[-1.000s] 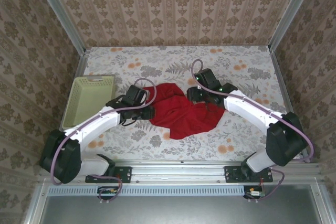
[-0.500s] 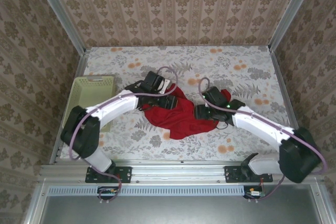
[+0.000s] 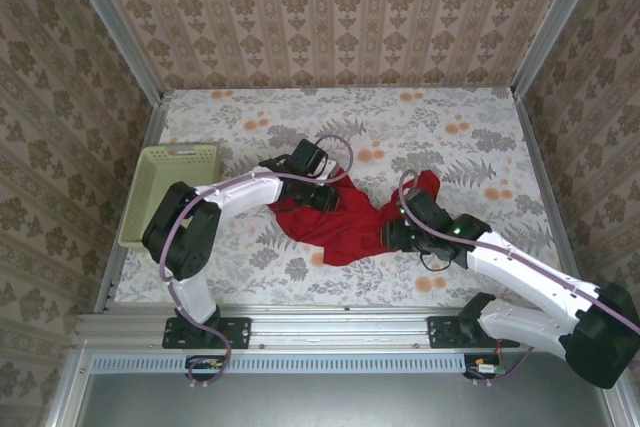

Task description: Fold the inside-out t-shirt

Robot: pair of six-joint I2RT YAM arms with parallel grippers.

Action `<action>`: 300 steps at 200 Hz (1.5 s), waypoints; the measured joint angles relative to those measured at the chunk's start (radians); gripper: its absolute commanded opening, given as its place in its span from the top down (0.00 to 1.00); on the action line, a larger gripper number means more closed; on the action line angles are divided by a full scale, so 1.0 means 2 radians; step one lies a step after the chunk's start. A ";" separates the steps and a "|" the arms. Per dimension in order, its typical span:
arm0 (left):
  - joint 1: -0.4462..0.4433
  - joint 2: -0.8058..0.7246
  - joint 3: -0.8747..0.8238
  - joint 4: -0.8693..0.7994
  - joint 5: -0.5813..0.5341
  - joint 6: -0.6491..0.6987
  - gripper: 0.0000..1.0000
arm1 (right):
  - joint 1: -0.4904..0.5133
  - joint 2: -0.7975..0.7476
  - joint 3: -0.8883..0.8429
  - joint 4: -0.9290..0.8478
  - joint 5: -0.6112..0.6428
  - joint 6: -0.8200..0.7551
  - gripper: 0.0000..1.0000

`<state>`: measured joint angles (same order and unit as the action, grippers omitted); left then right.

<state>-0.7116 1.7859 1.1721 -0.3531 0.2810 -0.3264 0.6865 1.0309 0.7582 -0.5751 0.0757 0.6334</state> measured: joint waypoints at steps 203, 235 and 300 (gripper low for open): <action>0.075 -0.212 -0.138 0.064 0.026 -0.092 1.00 | 0.036 0.296 0.164 0.147 0.022 -0.004 0.59; 0.076 -0.250 -0.146 0.061 0.020 -0.099 1.00 | -0.005 0.296 0.166 0.141 0.042 -0.036 0.68; 0.079 -0.256 -0.146 0.049 0.017 -0.099 1.00 | 0.058 0.245 0.166 0.159 0.040 -0.082 0.71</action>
<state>-0.5537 1.2739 0.8803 -0.2546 0.3141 -0.5243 0.8021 1.5211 1.0893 -0.2565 0.1566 0.4702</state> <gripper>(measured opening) 0.056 0.295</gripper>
